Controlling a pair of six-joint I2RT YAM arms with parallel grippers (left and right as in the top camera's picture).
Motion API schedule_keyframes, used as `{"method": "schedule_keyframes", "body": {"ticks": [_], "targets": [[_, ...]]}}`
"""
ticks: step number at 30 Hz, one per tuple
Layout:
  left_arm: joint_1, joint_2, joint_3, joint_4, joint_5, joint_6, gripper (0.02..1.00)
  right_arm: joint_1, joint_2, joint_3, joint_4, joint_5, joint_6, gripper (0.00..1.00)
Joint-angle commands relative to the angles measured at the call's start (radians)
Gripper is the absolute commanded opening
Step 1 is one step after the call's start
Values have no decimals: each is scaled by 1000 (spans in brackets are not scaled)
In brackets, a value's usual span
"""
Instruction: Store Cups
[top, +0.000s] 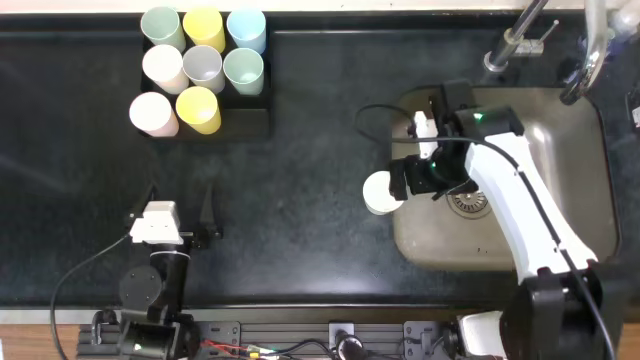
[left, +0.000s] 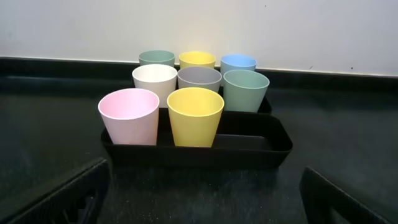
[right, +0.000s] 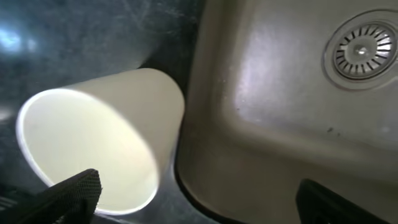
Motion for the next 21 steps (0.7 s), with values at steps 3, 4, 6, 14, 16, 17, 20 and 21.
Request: {"method": "schedule_keyframes", "body": {"ticks": [3, 4, 6, 14, 16, 17, 20, 21], "targets": [[9, -10, -2, -2, 6, 18, 1000, 8, 51, 23, 44, 25, -19, 961], [9, -10, -2, -2, 6, 18, 998, 14, 60, 23, 50, 26, -19, 943], [9, -10, -2, -2, 6, 18, 1000, 24, 74, 23, 58, 25, -21, 915], [9, -10, -2, -2, 6, 18, 1000, 63, 101, 23, 82, 24, -18, 581], [9, -10, -2, -2, 6, 18, 1000, 72, 101, 23, 87, 24, -13, 465], [9, -10, -2, -2, 6, 18, 1000, 76, 101, 23, 88, 24, -9, 397], [9, -10, -2, -2, 6, 18, 1000, 84, 101, 23, 91, 24, -2, 255], [9, -10, -2, -2, 6, 18, 998, 87, 101, 23, 91, 24, -1, 213]]}}
